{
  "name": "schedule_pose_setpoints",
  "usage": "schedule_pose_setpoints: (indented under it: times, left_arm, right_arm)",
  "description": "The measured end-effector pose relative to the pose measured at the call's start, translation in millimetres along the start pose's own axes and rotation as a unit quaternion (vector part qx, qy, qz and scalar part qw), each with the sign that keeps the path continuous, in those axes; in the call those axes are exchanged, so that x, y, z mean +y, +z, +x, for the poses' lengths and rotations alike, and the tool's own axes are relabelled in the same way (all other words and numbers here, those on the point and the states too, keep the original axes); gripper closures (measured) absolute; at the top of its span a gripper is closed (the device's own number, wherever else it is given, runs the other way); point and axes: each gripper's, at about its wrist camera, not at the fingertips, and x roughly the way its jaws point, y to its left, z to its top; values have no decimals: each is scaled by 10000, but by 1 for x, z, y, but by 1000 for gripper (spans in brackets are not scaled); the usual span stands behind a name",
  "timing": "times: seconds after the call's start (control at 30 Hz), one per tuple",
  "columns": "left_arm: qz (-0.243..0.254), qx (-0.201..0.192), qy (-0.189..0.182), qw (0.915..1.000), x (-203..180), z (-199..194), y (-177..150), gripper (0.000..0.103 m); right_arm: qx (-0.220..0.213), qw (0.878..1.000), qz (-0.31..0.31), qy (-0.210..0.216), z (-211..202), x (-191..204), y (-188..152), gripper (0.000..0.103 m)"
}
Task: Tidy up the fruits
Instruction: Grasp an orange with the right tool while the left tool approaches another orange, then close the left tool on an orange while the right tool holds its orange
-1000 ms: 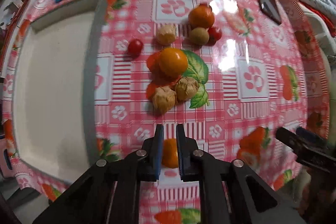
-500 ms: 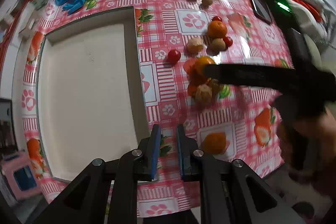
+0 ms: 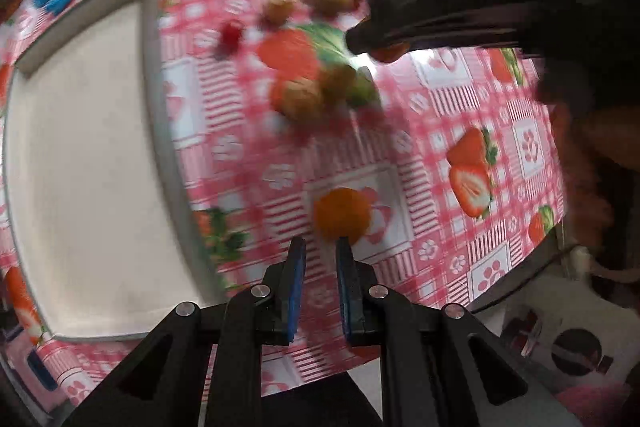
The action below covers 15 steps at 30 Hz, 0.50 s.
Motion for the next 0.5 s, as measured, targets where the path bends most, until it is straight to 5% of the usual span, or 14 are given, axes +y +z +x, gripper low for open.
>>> schedule_pose_setpoints:
  times: [0.13, 0.2, 0.5]
  left_arm:
    - [148, -43, 66, 9999, -22, 13, 7, 84]
    - [219, -236, 166, 9993, -28, 10, 10, 24]
    - [6, -249, 122, 9996, -26, 7, 20, 20]
  right_arm:
    - [31, 9993, 370, -50, -19, -36, -25, 66]
    - [53, 9986, 532, -60, -24, -46, -32, 66]
    - [168, 9943, 1052, 0, -30, -72, -68, 66]
